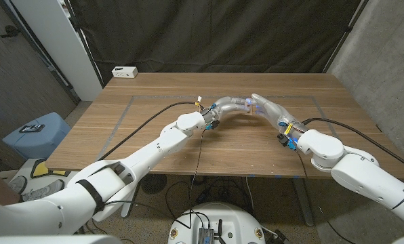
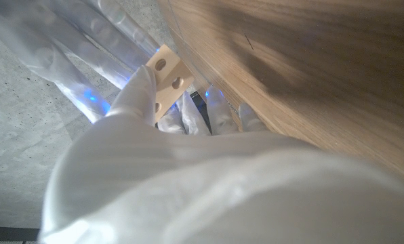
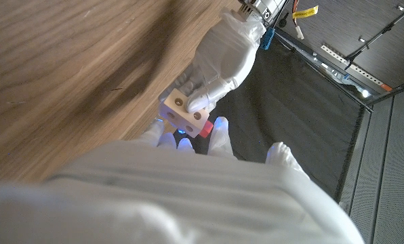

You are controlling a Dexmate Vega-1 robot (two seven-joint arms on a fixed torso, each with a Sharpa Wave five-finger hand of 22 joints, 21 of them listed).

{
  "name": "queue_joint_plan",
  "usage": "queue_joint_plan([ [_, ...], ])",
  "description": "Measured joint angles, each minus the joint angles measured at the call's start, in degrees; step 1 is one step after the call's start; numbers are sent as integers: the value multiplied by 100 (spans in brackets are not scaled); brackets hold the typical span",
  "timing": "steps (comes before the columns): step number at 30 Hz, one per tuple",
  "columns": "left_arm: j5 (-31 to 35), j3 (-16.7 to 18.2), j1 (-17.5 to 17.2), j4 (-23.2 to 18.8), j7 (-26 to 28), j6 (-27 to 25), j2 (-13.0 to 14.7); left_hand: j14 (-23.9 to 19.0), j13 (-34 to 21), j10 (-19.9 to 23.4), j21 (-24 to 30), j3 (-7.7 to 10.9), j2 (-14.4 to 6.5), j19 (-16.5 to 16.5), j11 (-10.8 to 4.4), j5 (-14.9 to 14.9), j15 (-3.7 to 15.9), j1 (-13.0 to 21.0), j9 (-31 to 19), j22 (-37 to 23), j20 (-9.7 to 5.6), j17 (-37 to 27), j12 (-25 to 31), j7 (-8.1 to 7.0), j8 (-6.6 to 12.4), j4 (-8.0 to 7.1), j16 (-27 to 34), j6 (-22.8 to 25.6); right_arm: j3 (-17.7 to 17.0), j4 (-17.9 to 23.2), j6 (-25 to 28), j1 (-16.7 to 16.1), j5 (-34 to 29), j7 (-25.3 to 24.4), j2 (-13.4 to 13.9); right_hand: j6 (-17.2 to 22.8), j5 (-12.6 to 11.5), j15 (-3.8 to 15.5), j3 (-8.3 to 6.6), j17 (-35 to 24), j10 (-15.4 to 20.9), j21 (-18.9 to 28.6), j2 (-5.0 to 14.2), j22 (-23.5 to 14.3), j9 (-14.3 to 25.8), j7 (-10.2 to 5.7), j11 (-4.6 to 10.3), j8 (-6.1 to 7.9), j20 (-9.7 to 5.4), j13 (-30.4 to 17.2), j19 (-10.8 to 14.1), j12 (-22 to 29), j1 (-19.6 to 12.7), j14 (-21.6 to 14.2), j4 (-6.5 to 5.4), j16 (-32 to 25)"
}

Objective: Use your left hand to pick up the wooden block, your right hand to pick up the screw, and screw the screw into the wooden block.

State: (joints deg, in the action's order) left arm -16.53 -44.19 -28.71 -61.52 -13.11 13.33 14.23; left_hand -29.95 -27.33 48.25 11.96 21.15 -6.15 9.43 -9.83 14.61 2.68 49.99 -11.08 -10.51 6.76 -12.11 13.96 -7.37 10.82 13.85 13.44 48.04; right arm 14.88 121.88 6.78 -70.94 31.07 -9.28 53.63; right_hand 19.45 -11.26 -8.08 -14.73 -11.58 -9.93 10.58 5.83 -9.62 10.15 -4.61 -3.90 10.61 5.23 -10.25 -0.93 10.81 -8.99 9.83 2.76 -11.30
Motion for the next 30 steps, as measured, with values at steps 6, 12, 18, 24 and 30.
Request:
queue_joint_plan([
  [6, 1, 27, -5, -16, 18, 16, 44, 0, 0, 2, 0, 0, 0, 0, -2, 3, 0, 0, 1, 0, 0, 0, 0, 0, 0, 0, 0, 0, -45, 49, 65, -14, 10, -31, 38, 21, 0, 0, 0, -3, 0, 0, 30, 0, 0, 21, 0, 0, 0, 0, 0, 22, 30, 0, 0, 0],
  [12, 6, 49, -33, -87, 32, 18, 108, 0, 0, 3, 0, 0, 0, 0, -3, 3, 0, 0, 3, 0, 0, 0, 0, 0, 0, 0, 0, 0, -81, 83, 103, -29, 3, -104, 48, 20, 0, 0, 0, -2, 42, 0, 30, 0, 0, 21, -42, 0, 0, 0, 0, 44, 30, 0, 0, 0],
  [18, 14, 57, -43, -163, 36, 18, 162, 0, 0, 2, 0, 0, 0, 0, -3, 3, 0, 0, 4, 0, 0, 0, 0, 0, 0, 0, 0, 0, -102, 90, 109, -38, -35, -161, 47, 20, 0, 0, 0, 14, 43, 0, 30, 0, -1, 21, -43, 0, 0, 0, 0, 44, 30, 0, 0, 0],
  [24, 53, 60, -43, -211, 37, -13, 210, 0, 0, 1, 0, 0, 0, 0, -2, 2, 0, 0, 3, 0, 0, 0, 0, 0, 0, 0, 0, 0, -115, 52, 103, -23, -82, -204, -2, 20, 0, 0, -17, 14, 73, 28, 30, 0, -1, 21, -73, 0, -23, 0, 23, 44, 30, 0, 17, 0],
  [30, 85, 64, -33, -252, 37, -25, 248, 0, 0, 1, 0, 0, 0, 0, -2, -3, 0, 0, 1, 0, 0, 0, 0, 0, 0, 0, 0, 0, -115, -25, 70, 29, -130, -241, -64, 20, 0, 0, -24, 14, 104, 28, 30, 0, -1, 21, -104, 0, -55, 0, 55, 44, 30, 0, 23, -45],
])
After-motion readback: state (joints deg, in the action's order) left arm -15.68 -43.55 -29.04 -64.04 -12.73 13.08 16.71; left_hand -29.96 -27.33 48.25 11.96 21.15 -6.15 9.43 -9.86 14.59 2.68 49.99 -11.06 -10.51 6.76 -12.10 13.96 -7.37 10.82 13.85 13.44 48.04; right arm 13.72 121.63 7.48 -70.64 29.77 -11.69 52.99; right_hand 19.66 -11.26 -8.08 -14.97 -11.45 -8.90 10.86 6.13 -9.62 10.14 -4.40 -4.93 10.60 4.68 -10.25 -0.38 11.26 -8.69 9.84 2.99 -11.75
